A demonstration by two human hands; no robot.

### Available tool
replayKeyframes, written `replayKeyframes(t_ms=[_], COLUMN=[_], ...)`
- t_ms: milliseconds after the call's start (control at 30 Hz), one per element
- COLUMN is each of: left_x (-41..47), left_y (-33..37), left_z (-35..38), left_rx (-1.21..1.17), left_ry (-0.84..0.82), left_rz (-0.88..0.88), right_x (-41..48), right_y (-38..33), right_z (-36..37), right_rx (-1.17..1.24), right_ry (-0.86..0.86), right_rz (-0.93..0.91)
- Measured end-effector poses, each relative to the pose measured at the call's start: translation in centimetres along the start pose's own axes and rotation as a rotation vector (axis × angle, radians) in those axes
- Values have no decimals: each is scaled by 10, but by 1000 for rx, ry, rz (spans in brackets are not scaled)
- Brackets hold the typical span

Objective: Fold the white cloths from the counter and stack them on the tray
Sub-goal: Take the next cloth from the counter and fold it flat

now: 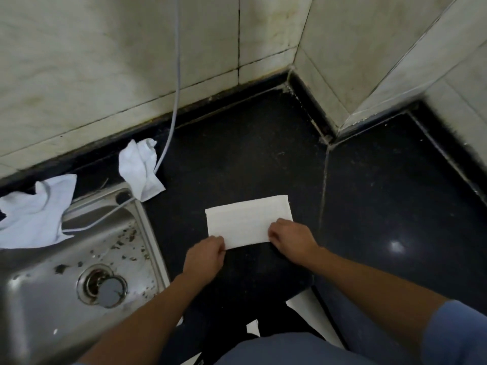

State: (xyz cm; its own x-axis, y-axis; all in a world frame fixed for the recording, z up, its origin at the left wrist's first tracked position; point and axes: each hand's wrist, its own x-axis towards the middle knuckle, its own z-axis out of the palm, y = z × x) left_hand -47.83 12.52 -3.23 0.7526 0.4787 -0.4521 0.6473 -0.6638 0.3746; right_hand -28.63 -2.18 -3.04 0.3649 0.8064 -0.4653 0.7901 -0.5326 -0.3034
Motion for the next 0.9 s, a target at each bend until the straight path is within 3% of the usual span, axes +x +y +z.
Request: replayKeyframes(t_ms=[167, 367, 567, 733, 900], left_x=[-7, 8, 17, 16, -1], left_y=[-15, -11, -21, -20, -34], left_z=[-1, -15, -17, -22, -27], left_rx=[35, 190, 301, 279, 105], left_ry=[29, 164, 1, -9, 153], left_rz=[23, 237, 179, 169, 106], right_x=[-15, 10, 35, 41, 31], right_y=[39, 26, 5, 13, 1], right_z=[-7, -30, -33, -40, -57], right_rx=[9, 81, 159, 487, 883], right_ry=[64, 147, 75, 69, 58], right_rz=[161, 324, 542, 615, 621])
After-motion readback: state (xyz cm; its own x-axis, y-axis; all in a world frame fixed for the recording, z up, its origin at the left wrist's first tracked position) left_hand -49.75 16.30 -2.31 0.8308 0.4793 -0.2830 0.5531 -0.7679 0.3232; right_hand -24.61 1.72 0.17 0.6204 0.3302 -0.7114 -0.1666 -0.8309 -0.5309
